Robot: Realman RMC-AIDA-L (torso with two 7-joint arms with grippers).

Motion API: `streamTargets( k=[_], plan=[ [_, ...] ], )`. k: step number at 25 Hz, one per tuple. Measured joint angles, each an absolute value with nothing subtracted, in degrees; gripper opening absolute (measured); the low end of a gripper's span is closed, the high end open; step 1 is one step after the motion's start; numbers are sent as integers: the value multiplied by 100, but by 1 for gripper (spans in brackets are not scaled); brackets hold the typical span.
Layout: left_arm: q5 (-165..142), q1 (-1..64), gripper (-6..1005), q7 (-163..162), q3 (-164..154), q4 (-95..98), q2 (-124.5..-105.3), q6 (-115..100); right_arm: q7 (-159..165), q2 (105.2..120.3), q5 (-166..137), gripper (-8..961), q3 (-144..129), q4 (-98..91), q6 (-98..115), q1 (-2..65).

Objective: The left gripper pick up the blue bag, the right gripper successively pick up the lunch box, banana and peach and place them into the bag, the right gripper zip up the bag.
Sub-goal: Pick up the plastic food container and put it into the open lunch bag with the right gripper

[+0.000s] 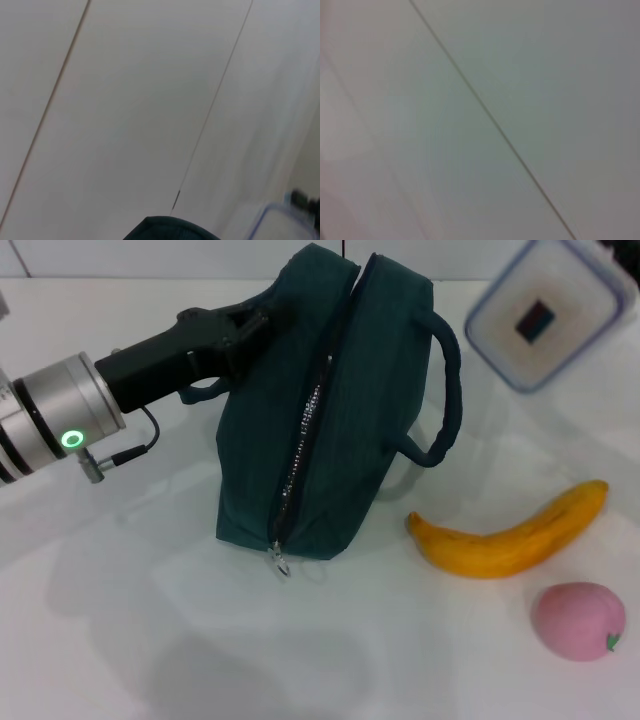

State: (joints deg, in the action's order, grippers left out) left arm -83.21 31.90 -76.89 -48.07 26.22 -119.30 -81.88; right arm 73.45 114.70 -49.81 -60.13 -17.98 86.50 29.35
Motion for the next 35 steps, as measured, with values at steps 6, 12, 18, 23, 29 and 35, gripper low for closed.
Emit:
streamTargets(
  k=[6,12,18,23,29,35],
  plan=[
    [-8351,3190,40,-7686,-4807,2606,-11938,-8165,7540,11514,-4861,94,-5986,-2117,9223,3521],
    [-8356,3240,40,-7684,-4812,2592,-11952,-8164,7591,11540,-4913,94,-6122,-2162,9010,4258],
    [-8337,3265,40,-7681,-4873,2583,-11963,-8156,7539,11576,-4937,93,-6731,-2156,8479,4338],
    [-8316,3256,40,-7684,-4874,2583,-11964,-8155,7516,11559,-4946,108,-7128,-2100,8236,4190],
    [-8310,3271,39,-7689,-4867,2567,-11962,-8148,7516,11558,-5118,139,-7360,-2033,8092,4046],
    [-8304,3300,39,-7697,-4869,2558,-11962,-8137,7738,11612,-5029,170,-7426,-2002,8074,4100]
  ],
)
